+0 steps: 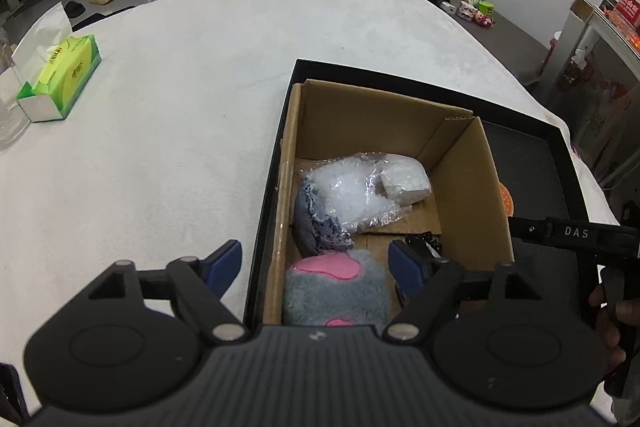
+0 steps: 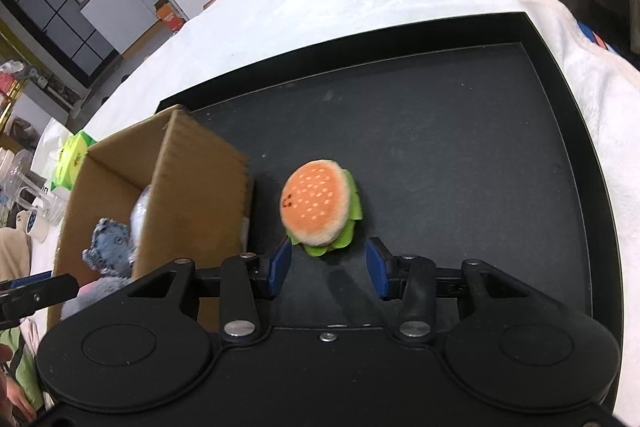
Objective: Organize soft objects
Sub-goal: 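Move the open right gripper over the burger plush on the tray, then close the right gripper on the burger plush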
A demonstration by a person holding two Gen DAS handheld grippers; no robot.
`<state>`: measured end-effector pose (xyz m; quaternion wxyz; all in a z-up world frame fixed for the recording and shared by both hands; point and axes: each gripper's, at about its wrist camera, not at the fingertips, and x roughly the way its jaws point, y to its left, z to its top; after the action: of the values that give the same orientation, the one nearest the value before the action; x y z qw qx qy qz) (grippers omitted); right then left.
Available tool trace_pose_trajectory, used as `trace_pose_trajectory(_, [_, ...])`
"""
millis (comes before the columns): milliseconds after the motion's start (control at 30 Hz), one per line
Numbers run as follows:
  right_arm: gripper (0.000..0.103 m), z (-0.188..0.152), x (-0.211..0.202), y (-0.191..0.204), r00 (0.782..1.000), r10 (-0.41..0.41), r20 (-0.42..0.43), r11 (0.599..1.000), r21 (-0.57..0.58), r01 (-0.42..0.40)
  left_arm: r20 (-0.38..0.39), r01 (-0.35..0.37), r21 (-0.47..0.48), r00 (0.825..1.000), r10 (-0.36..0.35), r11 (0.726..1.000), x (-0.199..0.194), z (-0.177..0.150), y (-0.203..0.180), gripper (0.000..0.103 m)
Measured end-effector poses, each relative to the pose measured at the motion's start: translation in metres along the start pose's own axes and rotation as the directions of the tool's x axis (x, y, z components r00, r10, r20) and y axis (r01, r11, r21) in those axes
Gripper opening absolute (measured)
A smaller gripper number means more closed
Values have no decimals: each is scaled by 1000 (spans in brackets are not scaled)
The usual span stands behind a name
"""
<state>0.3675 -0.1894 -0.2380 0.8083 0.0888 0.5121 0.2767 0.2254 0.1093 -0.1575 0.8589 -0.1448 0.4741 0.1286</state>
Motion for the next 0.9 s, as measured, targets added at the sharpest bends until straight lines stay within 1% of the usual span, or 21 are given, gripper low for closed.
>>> trace_pose_trajectory(100, [42,2,6,-2,1000,5,-6,1000,1,-5,-2,-6,2,1000,6,1000,2,2,-2,85])
trace_pose_trajectory(200, [42,3,9,-4,1000,13,-9,1000,4,-13,-8,-19,5,1000,19,1000,5,3,-3,86])
trace_pose_trajectory(367, [42,3,14,-5,1000,24,-10,1000,11,-24,-23,-19,8,1000,19,1000,11,3,-6,86])
trace_pose_trajectory(400, [40,3,16,-6,1000,24,-12,1000,15,-24,-25,-18,9,1000,18,1000,11,4,-7,86])
trace_pose_trajectory(433, [30,3,18,-7,1000,20,-19,1000,23,-20,-25,-16,10,1000,16,1000,12,4,-7,86])
trace_pose_trajectory(467, [22,2,18,-7,999,23,-25,999,28,-22,-25,-15,12,1000,16,1000,12,4,-7,86])
trace_pose_trajectory(500, [21,2,18,-7,999,31,-30,999,31,-30,-26,-15,14,1000,16,1000,12,4,-8,86])
trace_pose_trajectory(533, [18,2,17,-8,999,32,-30,999,30,-31,-28,-16,15,999,16,1000,13,4,-8,86])
trace_pose_trajectory(767, [12,6,0,-7,1000,11,-11,1000,24,-11,-30,-3,3,1000,3,1000,9,1,-6,86])
trace_pose_trajectory(900, [11,9,-15,-4,1000,-1,8,1000,16,1,-20,15,-10,1000,-16,1000,5,-2,-4,86])
